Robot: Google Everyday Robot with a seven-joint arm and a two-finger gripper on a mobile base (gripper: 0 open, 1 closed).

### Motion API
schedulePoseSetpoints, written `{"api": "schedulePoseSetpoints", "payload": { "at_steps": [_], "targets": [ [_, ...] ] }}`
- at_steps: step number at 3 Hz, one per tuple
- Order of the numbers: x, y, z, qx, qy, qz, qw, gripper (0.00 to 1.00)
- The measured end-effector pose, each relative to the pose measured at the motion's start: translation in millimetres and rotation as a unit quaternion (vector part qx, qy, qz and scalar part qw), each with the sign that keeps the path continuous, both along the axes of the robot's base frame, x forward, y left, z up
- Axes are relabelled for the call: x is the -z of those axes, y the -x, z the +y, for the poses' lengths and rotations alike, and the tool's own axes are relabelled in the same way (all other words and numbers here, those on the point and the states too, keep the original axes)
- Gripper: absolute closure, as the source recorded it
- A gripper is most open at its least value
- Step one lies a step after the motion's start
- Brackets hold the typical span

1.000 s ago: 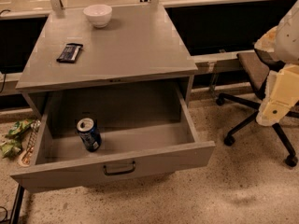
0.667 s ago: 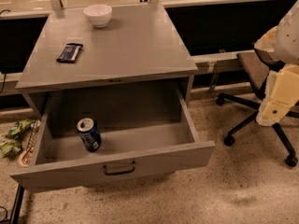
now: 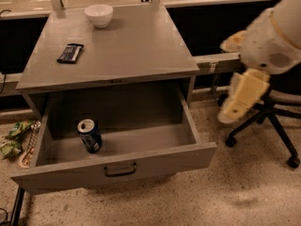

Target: Pick pepsi can from top drawer and place on counter

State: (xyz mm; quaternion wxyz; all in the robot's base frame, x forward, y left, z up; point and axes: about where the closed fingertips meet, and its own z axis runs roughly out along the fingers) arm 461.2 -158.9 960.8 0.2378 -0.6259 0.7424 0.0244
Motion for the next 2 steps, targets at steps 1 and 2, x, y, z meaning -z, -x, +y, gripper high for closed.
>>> {"api": "schedulePoseSetpoints", "payload": {
  "at_steps": [1, 2],
  "targets": [
    [10, -35, 104, -0.079, -0.129, -0.027, 0.9882, 0.0],
    [25, -57, 173, -0.128, -0.192, -0.013, 0.9728, 0.0]
  ]
}}
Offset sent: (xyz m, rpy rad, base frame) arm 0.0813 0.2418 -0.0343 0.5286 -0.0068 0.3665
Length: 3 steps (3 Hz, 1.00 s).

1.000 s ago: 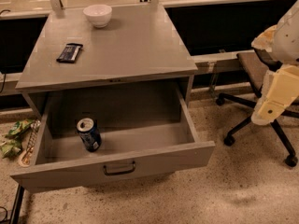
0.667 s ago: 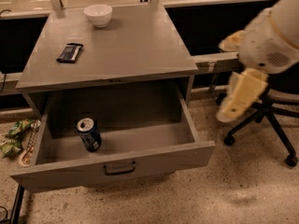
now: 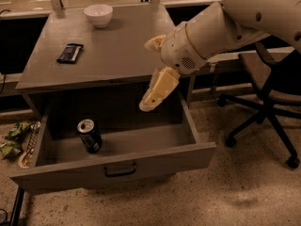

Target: Pick pepsi can from top drawer and place on counter

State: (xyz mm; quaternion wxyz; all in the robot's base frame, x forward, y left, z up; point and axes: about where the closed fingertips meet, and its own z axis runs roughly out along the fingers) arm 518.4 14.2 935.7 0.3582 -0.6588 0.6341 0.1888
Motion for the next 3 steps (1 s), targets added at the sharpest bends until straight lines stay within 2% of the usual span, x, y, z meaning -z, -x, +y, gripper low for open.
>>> {"api": "schedulePoseSetpoints", "payload": {
  "at_steps": [1, 2, 3],
  "targets": [
    [0, 0, 0, 0.0, 0.0, 0.0, 1.0, 0.0],
    [16, -1, 10, -0.007, -0.016, 0.016, 0.9997, 0.0],
    [74, -8, 40, -0.028, -0.057, 0.036, 0.9973, 0.0]
  ]
}}
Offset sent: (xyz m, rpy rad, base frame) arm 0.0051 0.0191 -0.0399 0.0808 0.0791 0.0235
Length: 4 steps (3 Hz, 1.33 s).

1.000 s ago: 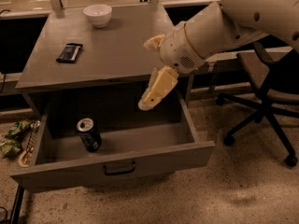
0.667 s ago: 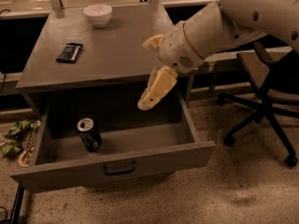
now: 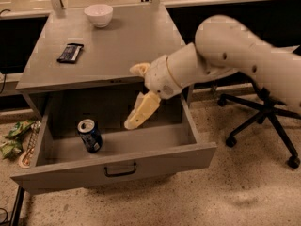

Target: Pick pepsi can from top drawer and place on counter

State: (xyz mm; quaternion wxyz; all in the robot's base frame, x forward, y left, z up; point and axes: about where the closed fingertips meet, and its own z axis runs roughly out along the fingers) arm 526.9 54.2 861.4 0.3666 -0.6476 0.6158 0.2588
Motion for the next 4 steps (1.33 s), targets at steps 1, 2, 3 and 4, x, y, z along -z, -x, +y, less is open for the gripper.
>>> {"api": "schedulePoseSetpoints", "payload": {
  "at_steps": [1, 2, 3, 4],
  "targets": [
    [71, -36, 57, -0.017, -0.037, 0.003, 0.9992, 0.0],
    [76, -35, 61, -0.02, -0.041, 0.01, 0.9989, 0.0],
    [103, -31, 83, -0.037, -0.062, 0.046, 0.9963, 0.0],
    [122, -22, 111, -0.046, -0.083, 0.067, 0.9932, 0.0]
  ]
}}
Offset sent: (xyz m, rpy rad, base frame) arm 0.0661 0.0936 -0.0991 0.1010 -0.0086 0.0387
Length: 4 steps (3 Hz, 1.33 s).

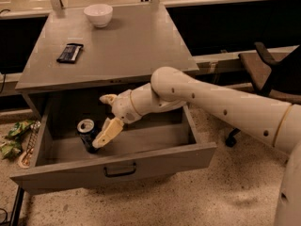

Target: Pick pepsi can from top drawer and place on counter

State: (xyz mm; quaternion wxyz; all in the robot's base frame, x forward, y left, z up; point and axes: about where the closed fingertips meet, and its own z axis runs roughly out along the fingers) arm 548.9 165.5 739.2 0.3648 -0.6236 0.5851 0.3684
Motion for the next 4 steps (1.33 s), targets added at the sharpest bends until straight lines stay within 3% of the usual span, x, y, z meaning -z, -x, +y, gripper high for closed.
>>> {"api": "schedulePoseSetpoints", "payload": {
  "at_steps": [2, 4],
  "targets": [
    [10, -6, 48, 0.005, -0.038, -0.017, 0.9991, 0.0],
    [46, -6, 62, 0.016, -0.021, -0.003, 0.9996, 0.0]
  ]
}}
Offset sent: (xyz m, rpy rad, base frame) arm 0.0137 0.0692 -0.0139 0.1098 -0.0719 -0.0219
